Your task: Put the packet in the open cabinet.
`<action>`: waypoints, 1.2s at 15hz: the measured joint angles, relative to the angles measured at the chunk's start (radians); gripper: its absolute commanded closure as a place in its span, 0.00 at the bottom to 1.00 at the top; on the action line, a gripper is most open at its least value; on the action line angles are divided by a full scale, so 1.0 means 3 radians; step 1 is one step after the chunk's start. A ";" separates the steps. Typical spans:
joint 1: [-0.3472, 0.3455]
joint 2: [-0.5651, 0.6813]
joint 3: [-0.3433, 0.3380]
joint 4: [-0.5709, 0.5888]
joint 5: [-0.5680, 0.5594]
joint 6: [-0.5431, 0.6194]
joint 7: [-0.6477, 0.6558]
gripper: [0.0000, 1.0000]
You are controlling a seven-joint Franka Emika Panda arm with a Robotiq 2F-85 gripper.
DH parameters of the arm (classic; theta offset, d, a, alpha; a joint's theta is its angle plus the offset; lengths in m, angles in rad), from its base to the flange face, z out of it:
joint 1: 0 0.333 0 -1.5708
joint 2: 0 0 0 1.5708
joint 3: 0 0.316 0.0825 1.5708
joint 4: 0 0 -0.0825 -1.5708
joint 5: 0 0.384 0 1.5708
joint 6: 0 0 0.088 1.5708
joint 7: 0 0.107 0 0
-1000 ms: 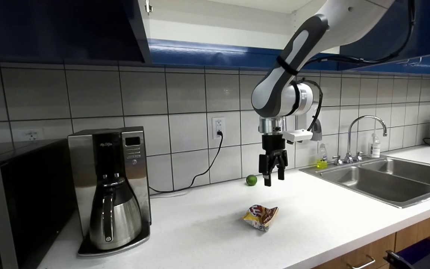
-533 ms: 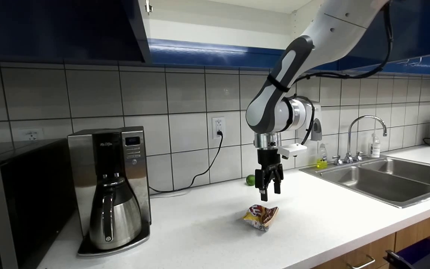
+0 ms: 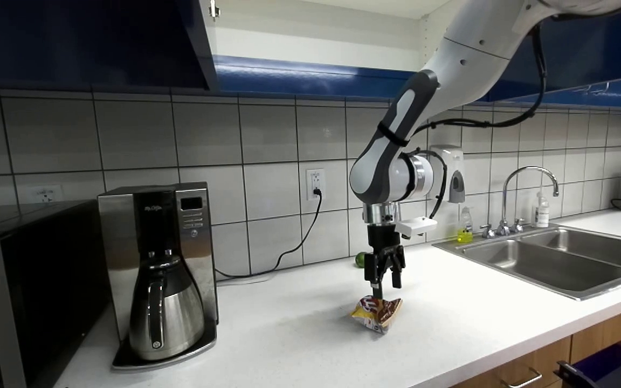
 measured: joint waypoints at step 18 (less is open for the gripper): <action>0.0000 0.0457 0.0009 0.0387 -0.0430 0.0086 0.0003 0.00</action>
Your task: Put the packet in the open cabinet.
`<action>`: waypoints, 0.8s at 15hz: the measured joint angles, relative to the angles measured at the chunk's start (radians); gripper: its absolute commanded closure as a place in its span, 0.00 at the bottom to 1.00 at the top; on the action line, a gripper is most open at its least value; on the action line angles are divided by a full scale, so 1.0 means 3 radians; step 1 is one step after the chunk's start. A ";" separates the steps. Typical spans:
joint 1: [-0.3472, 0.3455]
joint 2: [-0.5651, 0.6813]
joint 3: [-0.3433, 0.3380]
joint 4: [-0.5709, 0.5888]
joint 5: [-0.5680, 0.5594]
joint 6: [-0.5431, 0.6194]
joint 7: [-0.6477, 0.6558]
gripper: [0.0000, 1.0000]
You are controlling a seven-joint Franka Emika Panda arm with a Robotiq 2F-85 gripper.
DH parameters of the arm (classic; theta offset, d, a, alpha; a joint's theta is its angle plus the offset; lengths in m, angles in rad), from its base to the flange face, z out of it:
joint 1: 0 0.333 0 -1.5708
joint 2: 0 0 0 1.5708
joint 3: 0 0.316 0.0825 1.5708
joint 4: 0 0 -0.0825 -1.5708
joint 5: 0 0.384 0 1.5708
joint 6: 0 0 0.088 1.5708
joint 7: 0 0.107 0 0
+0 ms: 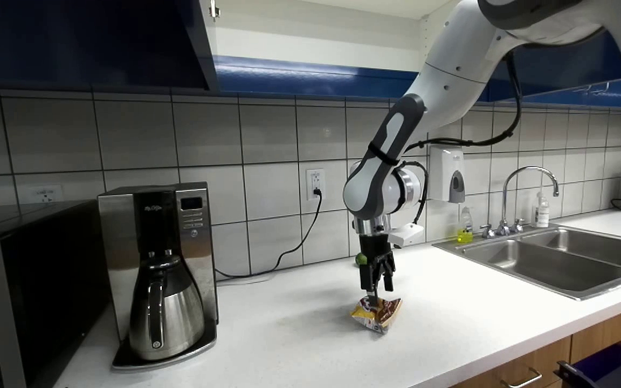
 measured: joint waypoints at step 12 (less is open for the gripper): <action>0.0009 0.0150 0.0029 0.0129 -0.0163 -0.0005 0.0001 0.42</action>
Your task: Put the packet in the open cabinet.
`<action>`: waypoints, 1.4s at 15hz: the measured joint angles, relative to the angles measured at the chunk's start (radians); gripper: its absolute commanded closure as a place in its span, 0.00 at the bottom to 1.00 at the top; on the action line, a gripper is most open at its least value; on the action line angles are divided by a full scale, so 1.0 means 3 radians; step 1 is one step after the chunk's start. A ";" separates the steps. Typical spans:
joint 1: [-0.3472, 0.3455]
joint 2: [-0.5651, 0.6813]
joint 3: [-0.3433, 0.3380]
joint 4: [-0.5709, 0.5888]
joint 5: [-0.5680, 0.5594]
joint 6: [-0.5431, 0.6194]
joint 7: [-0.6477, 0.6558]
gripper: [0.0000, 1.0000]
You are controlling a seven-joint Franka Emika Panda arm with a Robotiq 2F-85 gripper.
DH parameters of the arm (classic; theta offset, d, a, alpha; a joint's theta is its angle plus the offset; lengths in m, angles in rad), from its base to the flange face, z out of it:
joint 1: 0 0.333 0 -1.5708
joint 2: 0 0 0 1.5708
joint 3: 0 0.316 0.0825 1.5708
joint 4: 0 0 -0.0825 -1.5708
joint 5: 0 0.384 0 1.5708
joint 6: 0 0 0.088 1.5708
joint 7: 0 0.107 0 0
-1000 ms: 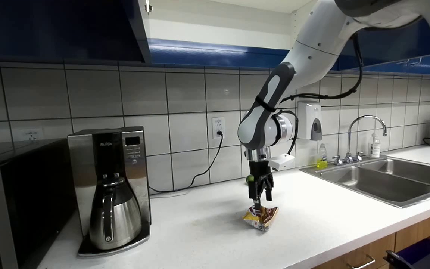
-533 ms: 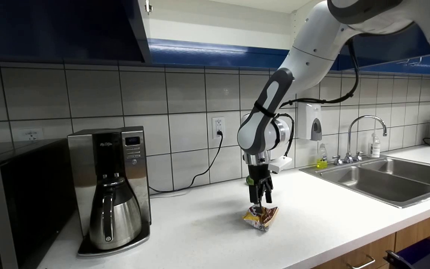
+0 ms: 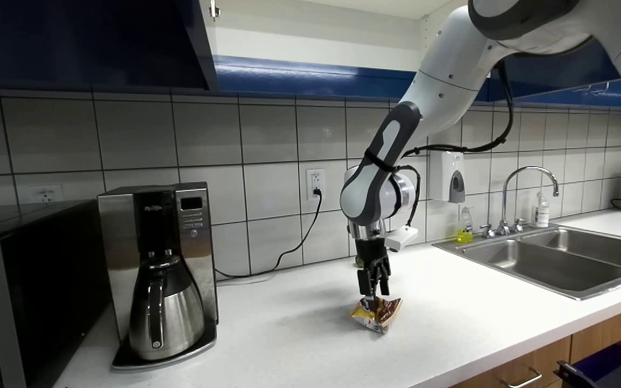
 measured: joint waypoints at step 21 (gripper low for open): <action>-0.0060 0.0042 0.0062 0.0193 0.0225 -0.0244 0.0039 1.00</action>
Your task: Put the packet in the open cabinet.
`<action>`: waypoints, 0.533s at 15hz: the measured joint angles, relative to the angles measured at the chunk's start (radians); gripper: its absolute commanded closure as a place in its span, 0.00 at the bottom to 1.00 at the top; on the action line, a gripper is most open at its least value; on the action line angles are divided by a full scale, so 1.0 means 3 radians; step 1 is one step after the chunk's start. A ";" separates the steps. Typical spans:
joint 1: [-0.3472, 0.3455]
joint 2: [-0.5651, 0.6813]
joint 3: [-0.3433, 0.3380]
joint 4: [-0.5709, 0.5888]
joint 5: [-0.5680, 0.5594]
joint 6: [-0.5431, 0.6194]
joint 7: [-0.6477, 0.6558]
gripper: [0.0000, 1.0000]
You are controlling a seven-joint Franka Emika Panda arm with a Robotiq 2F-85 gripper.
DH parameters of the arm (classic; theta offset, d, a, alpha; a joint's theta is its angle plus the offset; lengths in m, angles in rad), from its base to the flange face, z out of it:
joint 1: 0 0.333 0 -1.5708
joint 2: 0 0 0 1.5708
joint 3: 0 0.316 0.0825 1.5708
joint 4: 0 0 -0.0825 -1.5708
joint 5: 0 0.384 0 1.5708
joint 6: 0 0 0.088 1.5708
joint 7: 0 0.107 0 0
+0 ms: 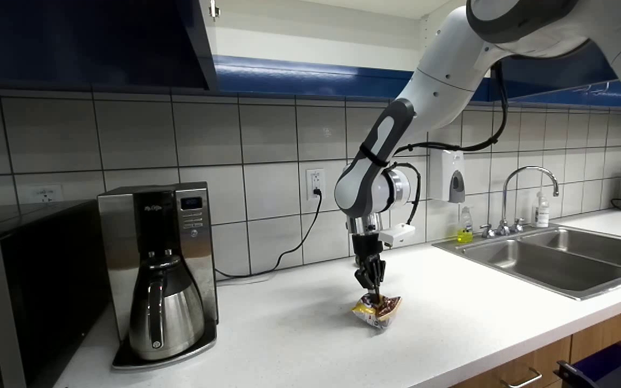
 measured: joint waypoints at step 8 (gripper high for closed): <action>-0.0233 -0.0448 0.0124 -0.0316 0.0874 -0.0069 -0.0004 1.00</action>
